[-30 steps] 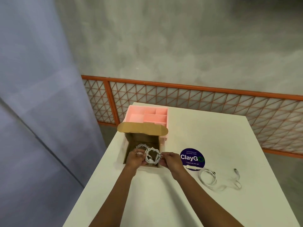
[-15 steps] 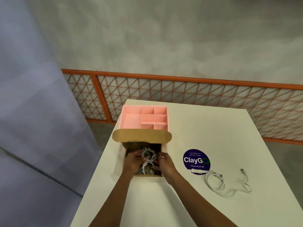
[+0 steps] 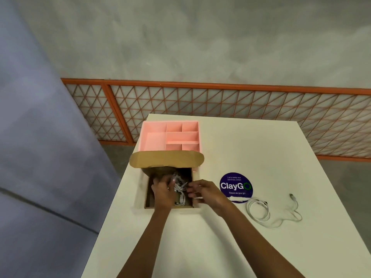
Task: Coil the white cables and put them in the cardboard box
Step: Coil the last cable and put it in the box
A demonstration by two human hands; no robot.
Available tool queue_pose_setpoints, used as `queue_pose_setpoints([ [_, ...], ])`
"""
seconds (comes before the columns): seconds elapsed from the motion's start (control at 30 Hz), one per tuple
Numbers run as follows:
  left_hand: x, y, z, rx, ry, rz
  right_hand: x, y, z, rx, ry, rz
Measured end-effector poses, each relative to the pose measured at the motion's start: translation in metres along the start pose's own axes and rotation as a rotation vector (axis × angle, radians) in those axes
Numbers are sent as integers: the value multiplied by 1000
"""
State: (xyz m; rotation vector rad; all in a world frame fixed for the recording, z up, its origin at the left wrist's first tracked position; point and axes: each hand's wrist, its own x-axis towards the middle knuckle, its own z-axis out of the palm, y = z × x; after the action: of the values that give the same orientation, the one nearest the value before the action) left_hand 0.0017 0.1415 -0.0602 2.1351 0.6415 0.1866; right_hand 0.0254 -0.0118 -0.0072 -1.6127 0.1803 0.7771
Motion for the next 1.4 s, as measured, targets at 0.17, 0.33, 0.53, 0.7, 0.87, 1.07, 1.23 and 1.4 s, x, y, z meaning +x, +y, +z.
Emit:
queue_pose_setpoints([
  [0.17,-45,40,21,-115,108,80,-18,17,-57,-48,25,-3],
  [0.33,-78,66,57,-124,-28,185,-26,41,-119,-106,244,10],
  [0.53,-88,82,118,-58,-376,164,-31,68,-184,-319,578,6],
  [0.7,-91,90,160,35,-538,6,-32,82,-204,-321,542,63],
  [0.87,-96,96,178,68,-593,-119,-24,96,-206,-383,464,72],
  [1.07,-100,106,171,-85,-559,-148,-29,87,-211,-362,426,-60],
  [1.23,-94,126,140,-326,-562,-135,-51,49,-217,-143,299,-232],
  [1.4,-90,144,95,-461,-522,-25,-72,1,-215,-49,230,-332],
])
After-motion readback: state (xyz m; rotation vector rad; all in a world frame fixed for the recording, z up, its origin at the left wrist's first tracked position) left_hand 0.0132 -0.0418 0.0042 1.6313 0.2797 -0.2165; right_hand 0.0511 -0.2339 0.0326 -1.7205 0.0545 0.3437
